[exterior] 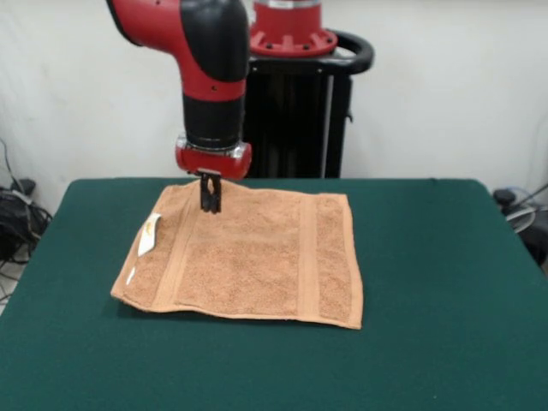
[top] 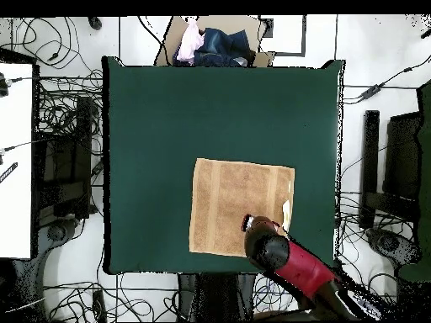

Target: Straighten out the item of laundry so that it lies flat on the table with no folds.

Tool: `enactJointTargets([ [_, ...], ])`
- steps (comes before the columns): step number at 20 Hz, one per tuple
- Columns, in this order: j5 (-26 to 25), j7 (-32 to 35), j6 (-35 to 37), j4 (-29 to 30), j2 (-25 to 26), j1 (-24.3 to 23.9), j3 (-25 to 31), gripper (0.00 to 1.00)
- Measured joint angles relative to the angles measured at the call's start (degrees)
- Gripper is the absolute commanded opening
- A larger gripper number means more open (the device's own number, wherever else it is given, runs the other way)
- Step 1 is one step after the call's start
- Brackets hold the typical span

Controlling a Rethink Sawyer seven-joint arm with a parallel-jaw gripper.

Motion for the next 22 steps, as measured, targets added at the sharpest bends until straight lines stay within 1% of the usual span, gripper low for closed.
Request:
enactJointTargets([
  [5, -1.06, 0.00, 0.00, 1.16, -0.25, -3.10, 0.37, 0.00],
  [6, -1.67, 0.00, 0.00, 1.54, -0.25, -4.71, 0.36, 0.00],
  [10, -2.46, 0.00, 0.00, 1.55, -0.25, -6.19, 0.36, 0.00],
  [22, -2.79, 0.00, -0.01, 1.54, 1.95, -6.40, 0.37, 0.00],
])
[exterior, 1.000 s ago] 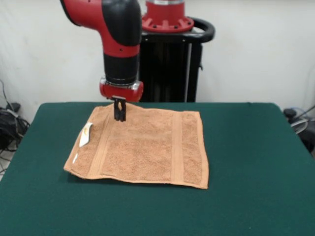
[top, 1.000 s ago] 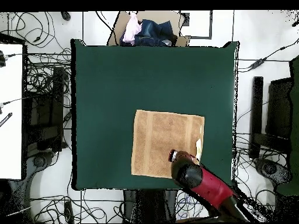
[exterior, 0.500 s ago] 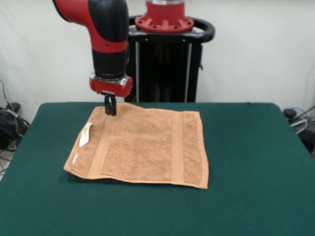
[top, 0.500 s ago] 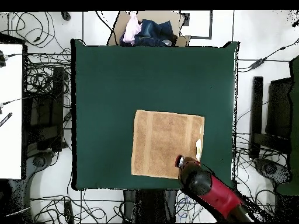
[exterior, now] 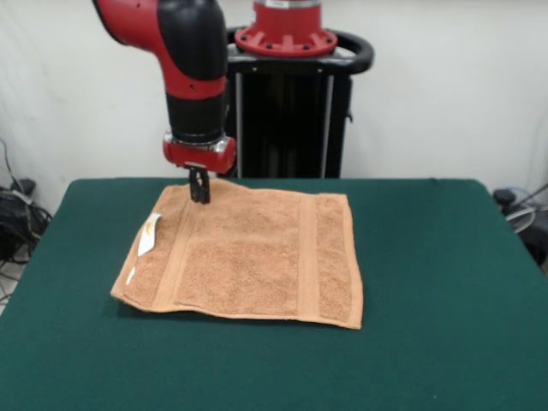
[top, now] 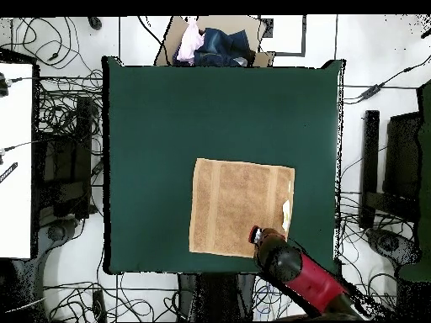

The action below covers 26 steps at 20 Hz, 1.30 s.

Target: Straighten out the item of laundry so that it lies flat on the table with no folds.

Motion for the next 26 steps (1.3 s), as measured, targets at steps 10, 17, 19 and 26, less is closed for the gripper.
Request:
enactJointTargets([
  [10, 0.02, 0.00, -0.02, -1.78, 6.09, 0.86, -0.88, 0.00],
  [17, -0.24, 0.00, -0.08, -2.57, 7.10, 1.85, -1.66, 0.00],
  [19, -0.24, 0.00, -0.11, -2.79, 7.13, 2.72, -2.34, 0.00],
  [26, -0.24, 0.00, -0.11, -3.39, 7.21, 5.03, -4.50, 0.00],
])
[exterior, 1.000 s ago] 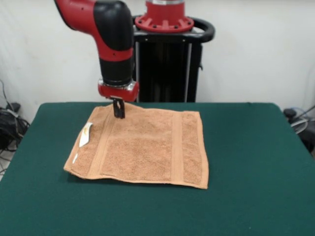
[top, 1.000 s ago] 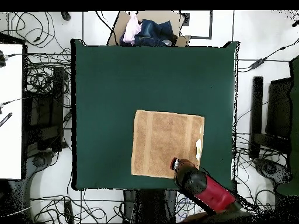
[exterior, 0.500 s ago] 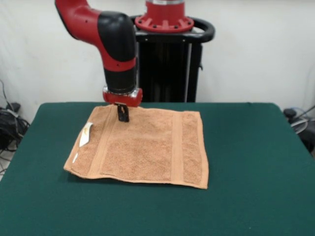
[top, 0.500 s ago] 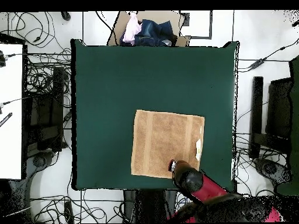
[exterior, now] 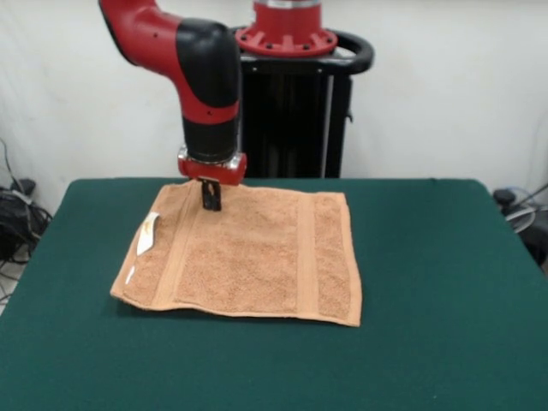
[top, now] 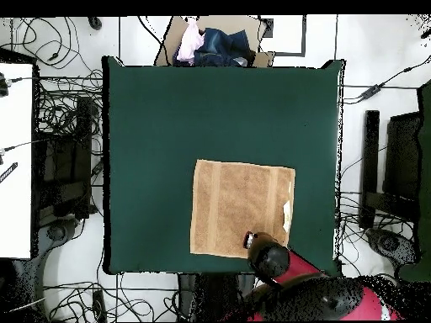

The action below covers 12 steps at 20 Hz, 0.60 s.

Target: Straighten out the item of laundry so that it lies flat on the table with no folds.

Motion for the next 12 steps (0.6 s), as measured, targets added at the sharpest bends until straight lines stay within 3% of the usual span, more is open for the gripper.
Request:
enactJointTargets([
  [12, -0.35, 0.00, -0.01, -0.32, 0.15, -0.33, -0.97, 0.00],
])
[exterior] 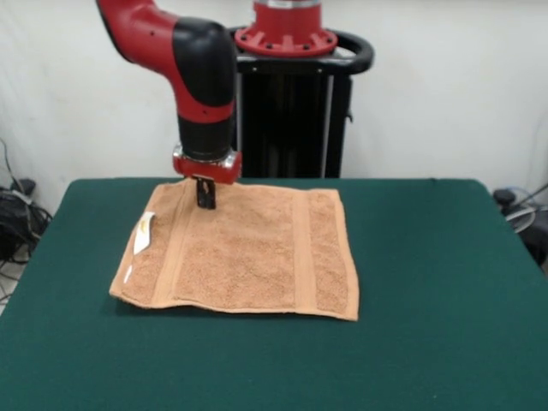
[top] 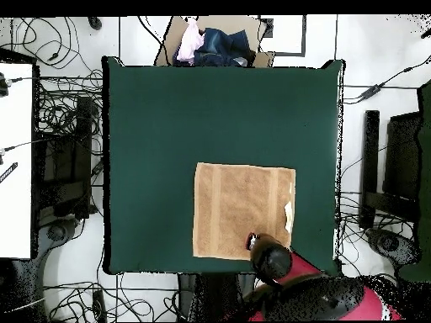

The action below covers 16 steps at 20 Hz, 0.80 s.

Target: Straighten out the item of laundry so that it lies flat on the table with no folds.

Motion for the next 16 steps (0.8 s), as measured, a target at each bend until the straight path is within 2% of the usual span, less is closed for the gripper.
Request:
enactJointTargets([
  [8, -1.38, 0.00, 0.00, -0.02, -0.57, -2.09, -0.26, 0.00],
  [16, -1.39, 0.00, 0.00, -0.16, -3.92, -2.10, -0.60, 0.00],
])
